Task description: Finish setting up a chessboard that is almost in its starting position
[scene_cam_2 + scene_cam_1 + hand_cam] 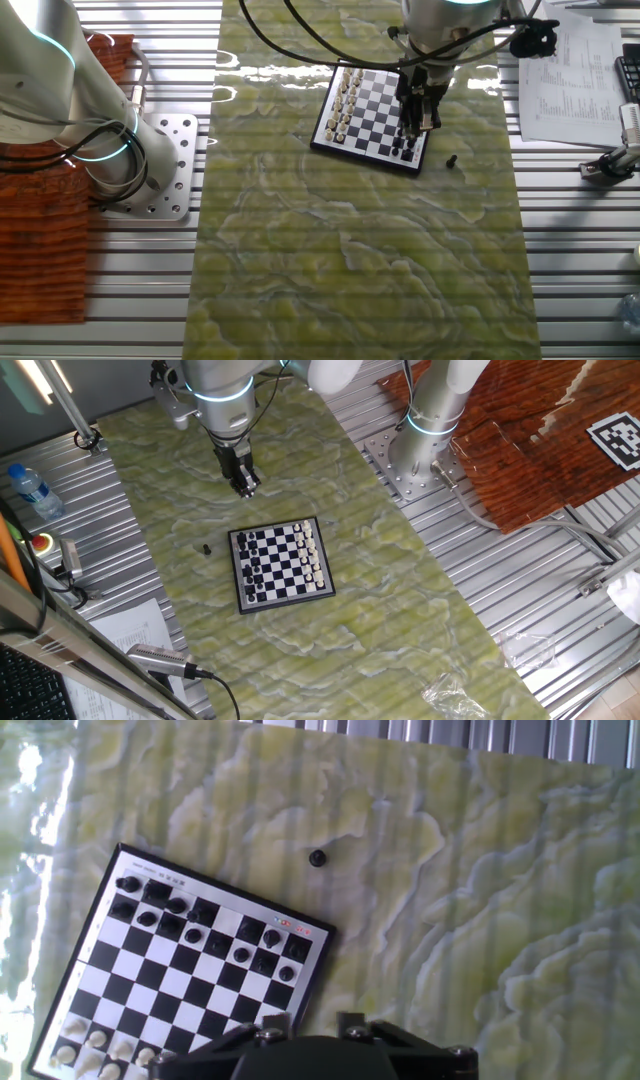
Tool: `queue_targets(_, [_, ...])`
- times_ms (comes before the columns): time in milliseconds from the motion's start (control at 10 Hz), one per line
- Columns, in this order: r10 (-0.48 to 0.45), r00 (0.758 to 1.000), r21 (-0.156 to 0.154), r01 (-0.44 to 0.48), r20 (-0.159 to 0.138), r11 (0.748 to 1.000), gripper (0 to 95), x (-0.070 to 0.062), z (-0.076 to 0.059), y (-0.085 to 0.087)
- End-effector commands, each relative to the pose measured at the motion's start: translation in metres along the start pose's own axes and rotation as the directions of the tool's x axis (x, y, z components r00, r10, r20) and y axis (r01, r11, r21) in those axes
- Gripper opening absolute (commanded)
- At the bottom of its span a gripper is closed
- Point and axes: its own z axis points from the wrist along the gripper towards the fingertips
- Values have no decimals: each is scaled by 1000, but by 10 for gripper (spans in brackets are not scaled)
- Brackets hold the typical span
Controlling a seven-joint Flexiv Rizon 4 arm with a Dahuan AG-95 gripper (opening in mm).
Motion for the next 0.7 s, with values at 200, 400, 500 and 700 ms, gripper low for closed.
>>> queue_targets(200, [0, 1000, 1, 0, -5, 1000, 0, -2, 2, -1])
queue_targets(400, [-15, 1000, -3, 15, -3, 1000, 0, -11, 8, -4])
queue_targets(500, [-19, 1000, -5, 19, -4, 1000, 0, -17, 10, -5])
queue_targets(700, [-14, 1000, -2, 14, -15, 1000, 0, -38, 15, -6])
